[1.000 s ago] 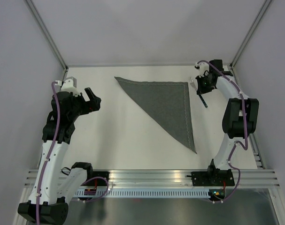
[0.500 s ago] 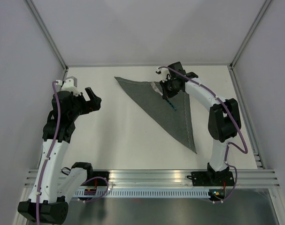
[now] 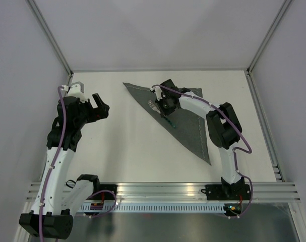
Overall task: Fold the napkin, place the utensils inside, and roll it up
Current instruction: Place the utensil onto the napkin
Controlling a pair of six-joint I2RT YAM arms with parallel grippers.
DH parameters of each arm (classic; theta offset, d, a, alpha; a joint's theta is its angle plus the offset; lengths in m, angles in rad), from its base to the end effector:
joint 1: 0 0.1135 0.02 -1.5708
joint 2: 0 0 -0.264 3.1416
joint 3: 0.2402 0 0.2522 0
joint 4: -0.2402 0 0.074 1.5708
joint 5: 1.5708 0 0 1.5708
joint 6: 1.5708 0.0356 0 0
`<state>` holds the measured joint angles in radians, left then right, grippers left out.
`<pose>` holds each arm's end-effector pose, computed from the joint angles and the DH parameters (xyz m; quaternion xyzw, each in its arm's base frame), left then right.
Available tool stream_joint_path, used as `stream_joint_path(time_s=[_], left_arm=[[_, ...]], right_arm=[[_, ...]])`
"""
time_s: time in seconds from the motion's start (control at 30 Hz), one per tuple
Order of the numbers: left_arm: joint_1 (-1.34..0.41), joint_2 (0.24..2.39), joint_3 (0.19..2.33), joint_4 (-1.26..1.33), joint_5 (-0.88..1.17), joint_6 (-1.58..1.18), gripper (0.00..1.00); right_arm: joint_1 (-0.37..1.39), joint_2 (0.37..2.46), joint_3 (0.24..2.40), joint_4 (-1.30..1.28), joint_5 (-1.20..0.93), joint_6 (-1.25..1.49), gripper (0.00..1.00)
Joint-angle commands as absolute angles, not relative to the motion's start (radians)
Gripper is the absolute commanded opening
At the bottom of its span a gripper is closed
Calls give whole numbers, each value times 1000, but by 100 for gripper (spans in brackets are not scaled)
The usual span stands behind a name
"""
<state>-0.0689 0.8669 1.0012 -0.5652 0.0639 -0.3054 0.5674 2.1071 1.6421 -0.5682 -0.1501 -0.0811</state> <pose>0.1828 -0.0149 0.3613 -0.0822 0.8377 -0.1268 0.5249 0.3822 0.2499 0.1904 -0.3252 0.9049 0.1339 0.2396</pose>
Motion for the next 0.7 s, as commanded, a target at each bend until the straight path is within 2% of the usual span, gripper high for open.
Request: stream_joint_path(time_s=[0.0,0.67], left_arm=[[-66,873,1028,-531,86,-353,100],[-66,876,1008,-522,87,-348,100]], right_arm=[[580,2129,1681,-523,-86,-28,0],[609,2221,1769,-540,-63,-12,0]])
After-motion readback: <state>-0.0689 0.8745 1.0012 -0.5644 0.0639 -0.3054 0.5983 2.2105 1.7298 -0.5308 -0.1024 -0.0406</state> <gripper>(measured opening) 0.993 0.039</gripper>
